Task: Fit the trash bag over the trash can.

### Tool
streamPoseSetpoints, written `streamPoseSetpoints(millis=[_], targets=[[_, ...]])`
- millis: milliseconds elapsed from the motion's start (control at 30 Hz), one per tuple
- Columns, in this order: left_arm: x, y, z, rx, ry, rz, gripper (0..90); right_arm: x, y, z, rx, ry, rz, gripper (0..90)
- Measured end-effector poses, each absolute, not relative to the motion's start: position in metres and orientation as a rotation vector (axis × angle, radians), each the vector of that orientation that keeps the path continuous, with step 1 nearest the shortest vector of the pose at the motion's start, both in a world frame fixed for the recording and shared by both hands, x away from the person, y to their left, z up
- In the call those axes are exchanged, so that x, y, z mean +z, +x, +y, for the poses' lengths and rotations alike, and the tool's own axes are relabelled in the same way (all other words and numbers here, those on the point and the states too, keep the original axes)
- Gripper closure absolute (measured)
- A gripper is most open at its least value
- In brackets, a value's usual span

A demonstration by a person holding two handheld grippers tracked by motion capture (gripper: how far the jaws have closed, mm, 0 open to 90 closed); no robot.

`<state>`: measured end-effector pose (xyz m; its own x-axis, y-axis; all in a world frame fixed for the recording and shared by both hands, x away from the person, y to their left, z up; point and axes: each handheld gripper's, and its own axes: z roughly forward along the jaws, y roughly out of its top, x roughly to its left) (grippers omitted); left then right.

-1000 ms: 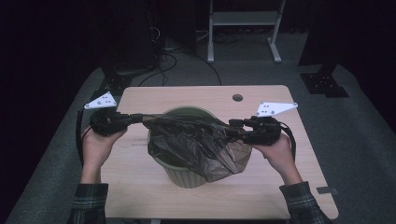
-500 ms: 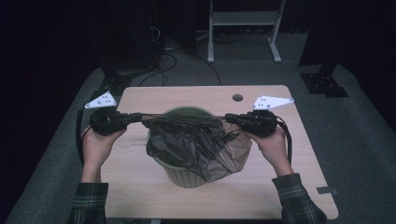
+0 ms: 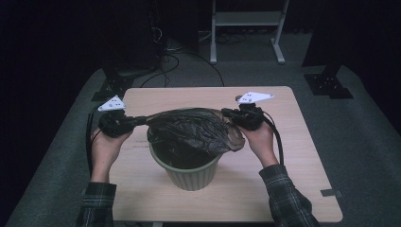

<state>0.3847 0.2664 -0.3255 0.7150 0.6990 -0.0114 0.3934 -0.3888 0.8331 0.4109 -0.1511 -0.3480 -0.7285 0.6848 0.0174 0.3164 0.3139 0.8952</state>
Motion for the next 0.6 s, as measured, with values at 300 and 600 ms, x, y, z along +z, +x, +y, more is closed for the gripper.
streamPoseSetpoints(millis=[300,600], targets=[[-0.349,0.388,0.265,0.418,2.124,0.891,90.0,-0.377,0.407,-0.149,1.288,0.908,2.301,90.0],[-0.362,0.388,0.266,0.381,2.117,0.888,90.0,-0.387,0.4,-0.161,1.322,0.943,2.291,79.1]])
